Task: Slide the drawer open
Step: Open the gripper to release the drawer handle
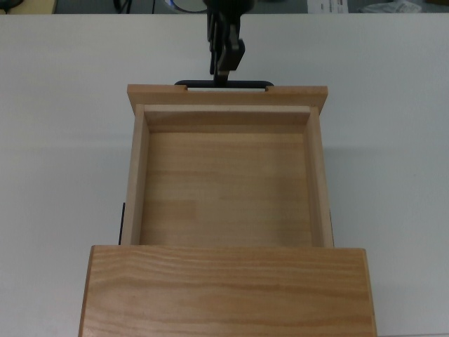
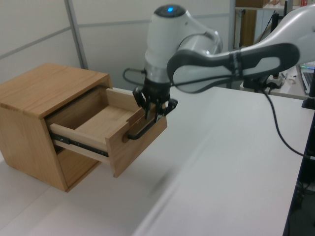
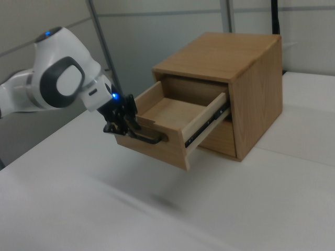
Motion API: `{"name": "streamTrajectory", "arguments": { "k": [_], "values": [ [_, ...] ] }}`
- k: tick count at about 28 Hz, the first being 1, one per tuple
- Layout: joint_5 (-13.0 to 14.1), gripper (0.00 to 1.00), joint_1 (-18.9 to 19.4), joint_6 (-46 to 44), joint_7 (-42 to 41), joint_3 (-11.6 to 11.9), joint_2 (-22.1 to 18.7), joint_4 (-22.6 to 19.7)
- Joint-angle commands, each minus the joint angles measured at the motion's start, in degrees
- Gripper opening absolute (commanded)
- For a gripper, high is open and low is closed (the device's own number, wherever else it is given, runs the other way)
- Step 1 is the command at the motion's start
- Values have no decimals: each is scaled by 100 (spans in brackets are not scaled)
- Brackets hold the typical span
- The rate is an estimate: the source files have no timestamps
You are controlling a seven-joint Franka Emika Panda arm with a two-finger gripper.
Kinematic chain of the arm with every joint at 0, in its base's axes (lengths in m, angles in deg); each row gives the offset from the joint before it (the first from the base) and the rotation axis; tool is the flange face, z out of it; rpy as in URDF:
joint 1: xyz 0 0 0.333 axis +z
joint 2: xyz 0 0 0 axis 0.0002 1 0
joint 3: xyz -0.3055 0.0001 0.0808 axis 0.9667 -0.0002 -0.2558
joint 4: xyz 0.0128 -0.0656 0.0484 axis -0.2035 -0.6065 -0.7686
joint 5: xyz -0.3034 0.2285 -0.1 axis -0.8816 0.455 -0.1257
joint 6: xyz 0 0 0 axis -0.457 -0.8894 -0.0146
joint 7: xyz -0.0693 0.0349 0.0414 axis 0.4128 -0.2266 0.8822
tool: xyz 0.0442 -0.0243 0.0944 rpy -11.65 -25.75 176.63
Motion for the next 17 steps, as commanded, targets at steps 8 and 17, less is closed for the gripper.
{"name": "streamTrajectory", "arguments": {
  "k": [8,17],
  "values": [
    [161,100,55,-224,-506,56,-200,126],
    [574,100,55,-619,-2280,83,-218,266]
  ]
}}
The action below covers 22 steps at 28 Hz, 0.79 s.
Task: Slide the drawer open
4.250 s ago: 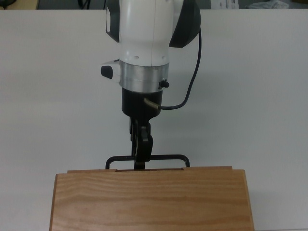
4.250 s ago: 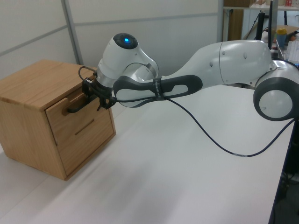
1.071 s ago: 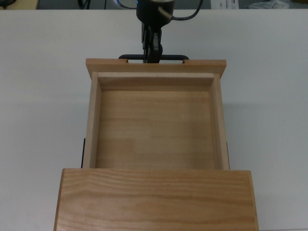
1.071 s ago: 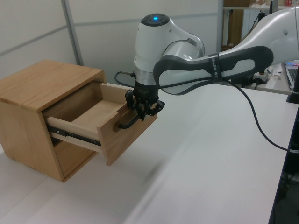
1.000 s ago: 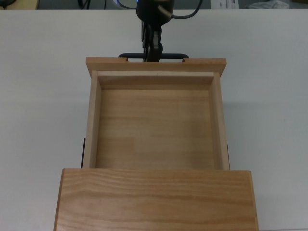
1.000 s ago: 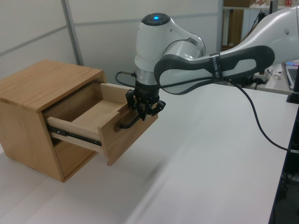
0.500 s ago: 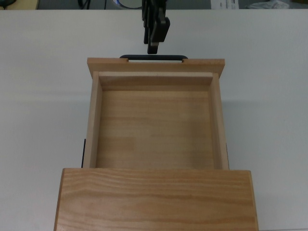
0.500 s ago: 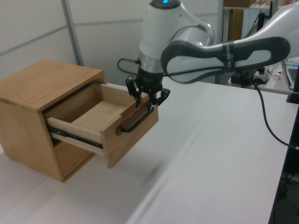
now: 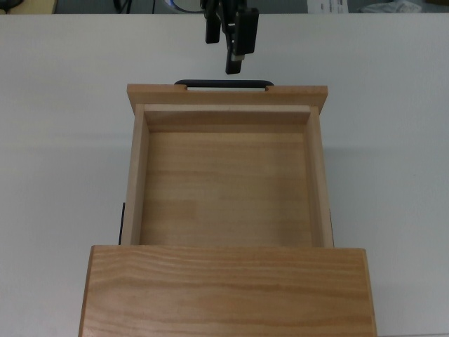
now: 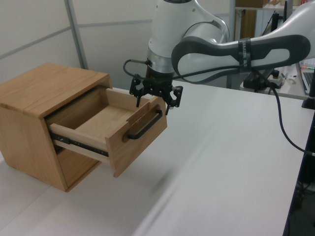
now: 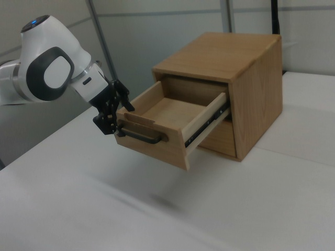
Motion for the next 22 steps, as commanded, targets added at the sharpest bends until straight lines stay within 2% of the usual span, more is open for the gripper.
{"name": "streamTrajectory", "arguments": {
  "k": [1,2,5,7,9,14,18,19,22],
  "values": [
    [380,100,56,-465,-1306,81,-17,210],
    [407,100,47,-579,-1796,81,-9,271],
    [451,100,47,-781,-2572,90,26,368],
    [573,100,21,-896,-3064,90,70,473],
    [732,100,-32,-1133,-3890,99,123,667],
    [732,100,-50,-1712,-5277,99,246,992],
    [680,100,-50,-1994,-6281,99,273,1054],
    [662,100,-59,-2213,-6753,107,281,1098],
    [653,100,-129,-2399,-7170,99,308,1194]
  ]
}}
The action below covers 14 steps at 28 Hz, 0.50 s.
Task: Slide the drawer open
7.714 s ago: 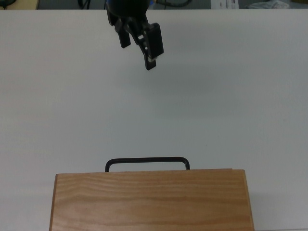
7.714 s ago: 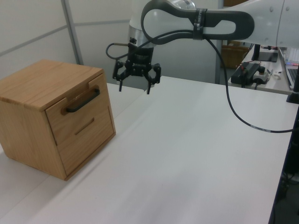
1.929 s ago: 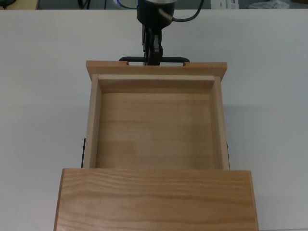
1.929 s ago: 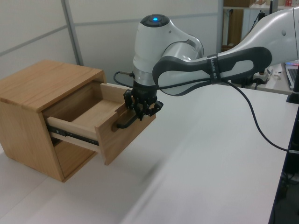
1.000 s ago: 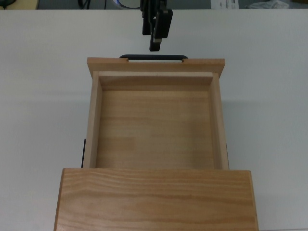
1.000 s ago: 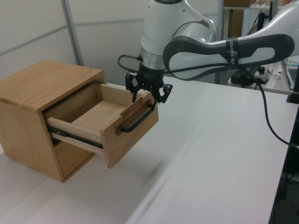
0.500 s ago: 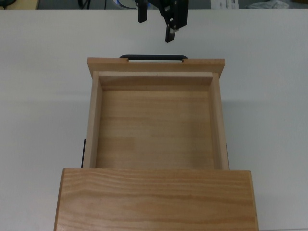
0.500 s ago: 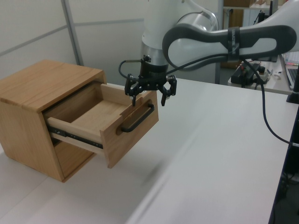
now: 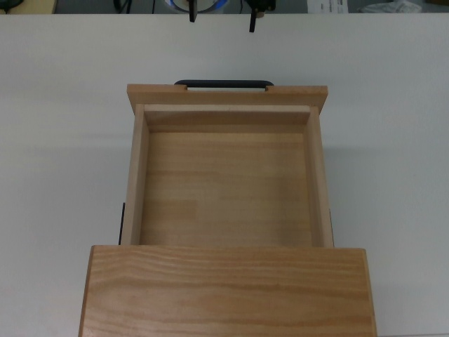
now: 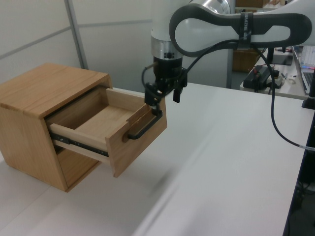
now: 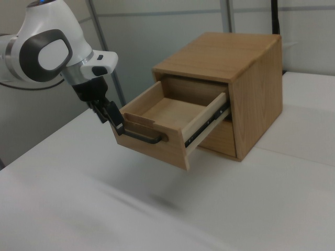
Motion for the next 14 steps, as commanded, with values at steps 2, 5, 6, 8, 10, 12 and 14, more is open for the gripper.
{"name": "streamTrajectory", "arguments": {
  "k": [2,5,6,8,10,12,14],
  "values": [
    [23,100,-97,-512,-1184,16,186,352],
    [-56,100,-97,-644,-1501,7,186,370],
    [-65,100,-97,-688,-1589,7,186,370],
    [-92,100,-97,-820,-1835,7,195,370],
    [-144,100,-97,-872,-1933,-1,195,370],
    [-188,100,-97,-925,-1950,-19,195,370],
    [-188,100,-89,-934,-1950,-19,195,370]
  ]
}}
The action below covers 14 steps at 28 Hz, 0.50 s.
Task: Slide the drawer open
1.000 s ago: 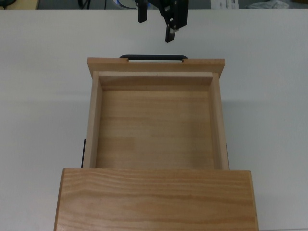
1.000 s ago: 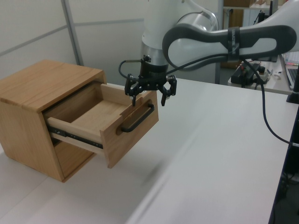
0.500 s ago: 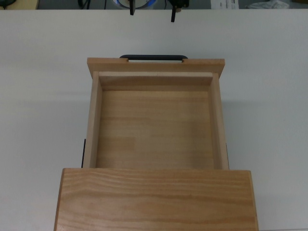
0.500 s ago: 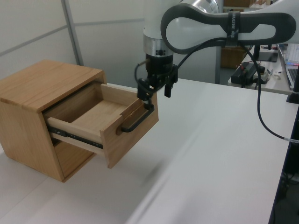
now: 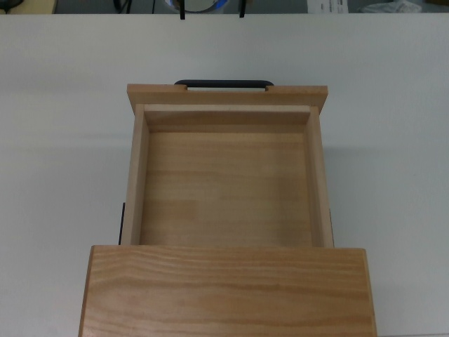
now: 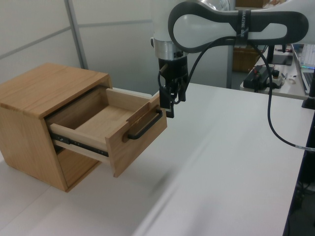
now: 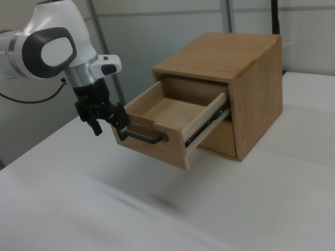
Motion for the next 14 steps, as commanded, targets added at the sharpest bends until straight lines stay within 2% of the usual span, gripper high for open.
{"name": "streamTrajectory", "arguments": {
  "k": [1,14],
  "values": [
    [-97,100,-8,-234,-212,-23,97,188],
    [-89,100,-25,-225,-327,4,97,188]
  ]
}}
